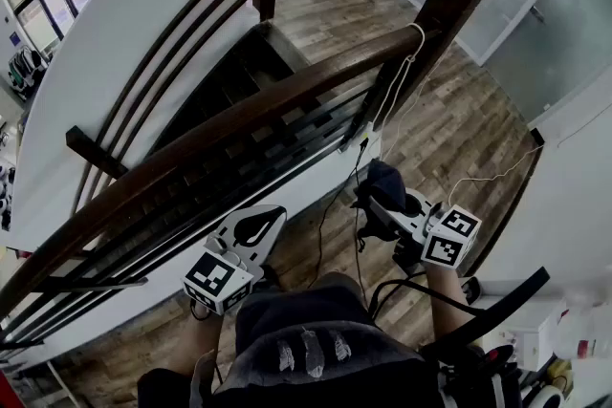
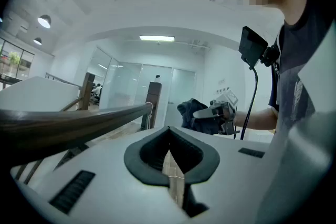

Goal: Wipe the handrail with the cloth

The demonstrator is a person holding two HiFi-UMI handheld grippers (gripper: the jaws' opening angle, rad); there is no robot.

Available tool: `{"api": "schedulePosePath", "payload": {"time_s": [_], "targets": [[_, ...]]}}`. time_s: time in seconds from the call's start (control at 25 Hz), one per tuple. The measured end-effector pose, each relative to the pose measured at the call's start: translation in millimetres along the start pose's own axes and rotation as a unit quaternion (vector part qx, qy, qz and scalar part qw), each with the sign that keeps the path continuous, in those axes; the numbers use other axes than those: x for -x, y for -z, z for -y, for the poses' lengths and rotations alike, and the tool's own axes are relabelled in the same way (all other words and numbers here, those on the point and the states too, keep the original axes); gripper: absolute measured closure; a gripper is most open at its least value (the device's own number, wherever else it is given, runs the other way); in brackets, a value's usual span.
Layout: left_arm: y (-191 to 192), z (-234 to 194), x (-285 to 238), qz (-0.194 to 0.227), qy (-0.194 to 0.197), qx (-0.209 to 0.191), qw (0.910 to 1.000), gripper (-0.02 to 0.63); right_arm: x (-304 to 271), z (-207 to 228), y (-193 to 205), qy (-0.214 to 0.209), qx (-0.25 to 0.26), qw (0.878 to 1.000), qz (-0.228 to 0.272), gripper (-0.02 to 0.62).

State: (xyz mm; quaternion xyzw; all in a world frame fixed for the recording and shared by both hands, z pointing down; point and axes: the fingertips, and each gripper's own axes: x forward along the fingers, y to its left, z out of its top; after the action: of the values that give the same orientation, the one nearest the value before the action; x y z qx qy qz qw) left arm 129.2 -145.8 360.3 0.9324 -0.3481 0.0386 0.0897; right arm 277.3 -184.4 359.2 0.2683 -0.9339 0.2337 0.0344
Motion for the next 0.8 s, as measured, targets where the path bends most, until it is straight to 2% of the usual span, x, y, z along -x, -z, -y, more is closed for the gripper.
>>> {"api": "schedulePosePath", "payload": {"time_s": [0.16, 0.28, 0.4, 0.52, 0.6, 0.72, 0.8], "targets": [[-23, -11, -51, 0.015, 0.012, 0.008, 0.9998, 0.6, -3, 56, -39, 0.011, 0.019, 1.0, -0.002, 0.515], [-29, -27, -95, 0.008, 0.001, 0.001, 1.0, 0.6, -6, 106, -66, 0.012, 0.035, 0.999, 0.001, 0.515], [-31, -39, -134, -0.003, -0.025, -0.003, 0.9997, 0.6, -7, 165, -88, 0.022, 0.054, 0.998, -0.009, 0.515], [-27, -47, -163, -0.03, -0.074, 0.017, 0.9967, 0.6, -11, 239, -121, 0.065, 0.085, 0.994, -0.034, 0.515], [-25, -48, -185, -0.036, -0.088, 0.03, 0.995, 0.6, -21, 291, -154, 0.098, 0.126, 0.986, -0.05, 0.515], [-17, -45, -213, -0.045, -0.096, 0.043, 0.9934, 0.6, -47, 360, -206, 0.15, 0.192, 0.967, -0.072, 0.515], [-9, -42, -220, -0.063, -0.108, 0.049, 0.991, 0.6, -70, 402, -234, 0.184, 0.217, 0.956, -0.075, 0.514]]}}
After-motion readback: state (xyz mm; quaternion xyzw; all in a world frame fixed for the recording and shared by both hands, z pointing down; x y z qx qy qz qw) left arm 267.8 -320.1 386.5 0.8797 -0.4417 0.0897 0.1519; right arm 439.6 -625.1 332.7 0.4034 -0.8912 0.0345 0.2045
